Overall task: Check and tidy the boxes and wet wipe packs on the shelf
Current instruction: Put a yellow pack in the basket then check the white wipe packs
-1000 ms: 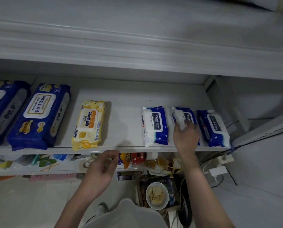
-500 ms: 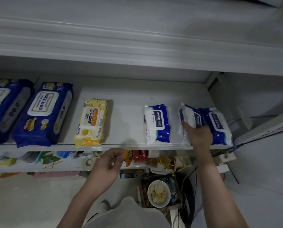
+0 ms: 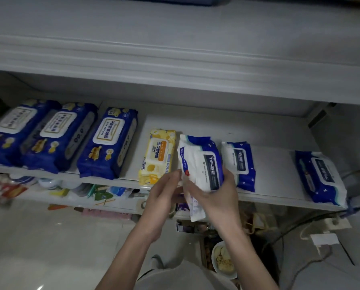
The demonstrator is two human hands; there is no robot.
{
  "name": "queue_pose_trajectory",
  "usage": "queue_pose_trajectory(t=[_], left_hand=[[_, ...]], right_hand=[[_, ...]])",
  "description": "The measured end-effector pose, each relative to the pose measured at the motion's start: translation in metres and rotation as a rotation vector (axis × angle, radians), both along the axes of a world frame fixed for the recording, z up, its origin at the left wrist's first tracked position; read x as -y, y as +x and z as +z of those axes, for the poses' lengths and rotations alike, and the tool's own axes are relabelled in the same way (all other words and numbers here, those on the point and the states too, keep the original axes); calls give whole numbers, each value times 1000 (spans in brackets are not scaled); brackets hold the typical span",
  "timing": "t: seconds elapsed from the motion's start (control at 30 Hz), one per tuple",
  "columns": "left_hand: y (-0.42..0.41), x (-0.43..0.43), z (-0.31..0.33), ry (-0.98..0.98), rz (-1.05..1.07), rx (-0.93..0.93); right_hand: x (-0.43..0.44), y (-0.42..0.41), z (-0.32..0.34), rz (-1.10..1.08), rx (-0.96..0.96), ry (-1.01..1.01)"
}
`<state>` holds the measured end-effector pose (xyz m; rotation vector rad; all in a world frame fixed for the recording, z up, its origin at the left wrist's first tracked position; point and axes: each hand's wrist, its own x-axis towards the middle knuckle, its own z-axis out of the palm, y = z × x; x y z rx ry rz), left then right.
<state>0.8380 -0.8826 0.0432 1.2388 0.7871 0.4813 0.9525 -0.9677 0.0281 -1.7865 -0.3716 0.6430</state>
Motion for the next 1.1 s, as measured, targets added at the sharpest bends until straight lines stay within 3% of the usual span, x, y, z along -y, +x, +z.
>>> queue_pose_trajectory(t=[0.17,0.37,0.67,1.1], left_hand=[[-15,-17,2,17,118,24],[-24,-29,5,-67,133,89],[-21,-38,17,-106,-11,180],[-19,-41,18,-188,-7,223]], right_hand=[[5,-21,4,117,-15,159],[5,-14,21,71,-354,325],[1,-13,28,-9,-336,429],[-1,-12,30,-26,-303,424]])
